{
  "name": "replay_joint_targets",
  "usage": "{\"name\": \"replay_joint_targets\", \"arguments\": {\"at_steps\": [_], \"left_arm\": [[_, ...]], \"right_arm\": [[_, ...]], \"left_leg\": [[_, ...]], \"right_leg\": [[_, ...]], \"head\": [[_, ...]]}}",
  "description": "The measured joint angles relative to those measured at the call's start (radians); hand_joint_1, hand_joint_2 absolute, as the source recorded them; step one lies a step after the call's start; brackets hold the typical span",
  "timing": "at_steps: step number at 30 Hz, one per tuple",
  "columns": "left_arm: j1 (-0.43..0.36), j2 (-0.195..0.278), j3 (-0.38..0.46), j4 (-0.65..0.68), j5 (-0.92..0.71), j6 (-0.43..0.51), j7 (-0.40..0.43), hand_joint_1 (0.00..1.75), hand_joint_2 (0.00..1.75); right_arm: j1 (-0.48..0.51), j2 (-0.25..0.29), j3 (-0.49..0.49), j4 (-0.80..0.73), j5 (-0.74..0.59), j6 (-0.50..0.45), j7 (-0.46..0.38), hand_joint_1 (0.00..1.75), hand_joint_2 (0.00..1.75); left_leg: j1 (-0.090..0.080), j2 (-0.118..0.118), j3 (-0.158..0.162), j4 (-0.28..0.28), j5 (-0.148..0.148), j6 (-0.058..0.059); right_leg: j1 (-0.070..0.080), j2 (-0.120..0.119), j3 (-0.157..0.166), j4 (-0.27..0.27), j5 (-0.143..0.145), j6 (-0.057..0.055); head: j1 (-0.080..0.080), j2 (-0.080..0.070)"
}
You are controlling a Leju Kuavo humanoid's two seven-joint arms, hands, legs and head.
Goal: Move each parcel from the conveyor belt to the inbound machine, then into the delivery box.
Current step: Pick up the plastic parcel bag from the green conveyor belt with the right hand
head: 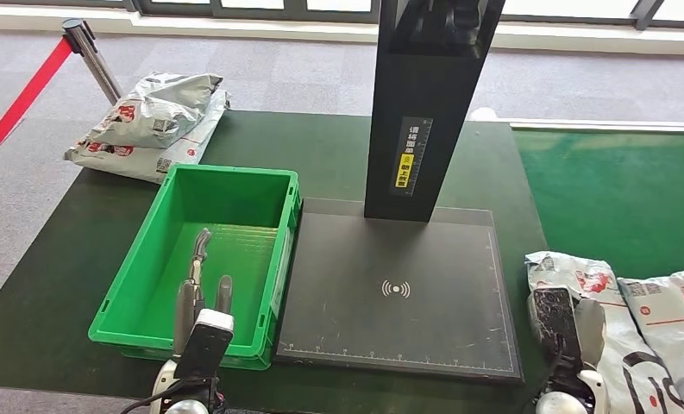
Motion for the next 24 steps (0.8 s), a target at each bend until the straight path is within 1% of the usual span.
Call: {"name": "replay_joint_targets", "arguments": {"at_steps": [2,6,9,11,14,24], "left_arm": [[0.0,0.0,0.0,0.001,0.0,-0.004,0.0,0.0,0.0],[-0.001,0.0,0.0,0.003,0.0,-0.006,0.001,0.0,0.0],[-0.002,-0.002,0.0,0.003,0.0,-0.008,0.004,0.0,0.0],[-0.002,-0.005,0.0,0.003,0.0,-0.008,0.005,0.0,0.0],[-0.002,-0.008,0.0,0.003,0.0,-0.008,0.006,0.0,0.0],[-0.003,-0.009,0.0,0.003,0.0,-0.008,0.006,0.0,0.0]], "right_arm": [[0.0,0.0,-0.021,-0.001,0.084,-0.023,0.053,0.0,1.75],[-0.002,-0.005,-0.092,0.013,0.23,-0.018,0.148,0.0,1.75],[-0.013,-0.015,-0.158,0.051,0.326,-0.021,0.186,0.0,1.75],[-0.019,-0.019,-0.193,0.07,0.339,-0.022,0.19,0.0,1.75],[-0.023,-0.023,-0.219,0.088,0.344,-0.023,0.192,0.0,1.75],[-0.03,-0.023,-0.235,0.114,0.35,-0.023,0.194,0.0,1.75]], "left_leg": [[0.0,0.0,0.0,0.0,0.0,0.0],[0.0,0.0,-0.001,0.0,0.0,0.0],[0.0,0.0,-0.001,0.0,0.0,0.0],[0.0,0.0,-0.001,0.0,0.0,0.0],[0.0,0.0,-0.001,0.0,0.0,0.0],[0.0,0.0,-0.001,0.0,0.0,0.0]], "right_leg": [[0.0,0.0,0.0,0.0,0.0,0.0],[0.0,0.0,0.0,0.0,0.0,0.0],[0.0,0.0,0.0,0.0,0.0,0.0],[0.0,0.0,0.0,0.0,0.0,0.0],[0.0,0.0,-0.001,0.0,0.0,0.0],[0.0,0.0,-0.001,0.0,0.0,0.0]], "head": [[0.0,0.0],[0.0,0.0],[0.0,0.0],[0.0,0.0],[0.0,0.0],[0.0,0.0]]}}
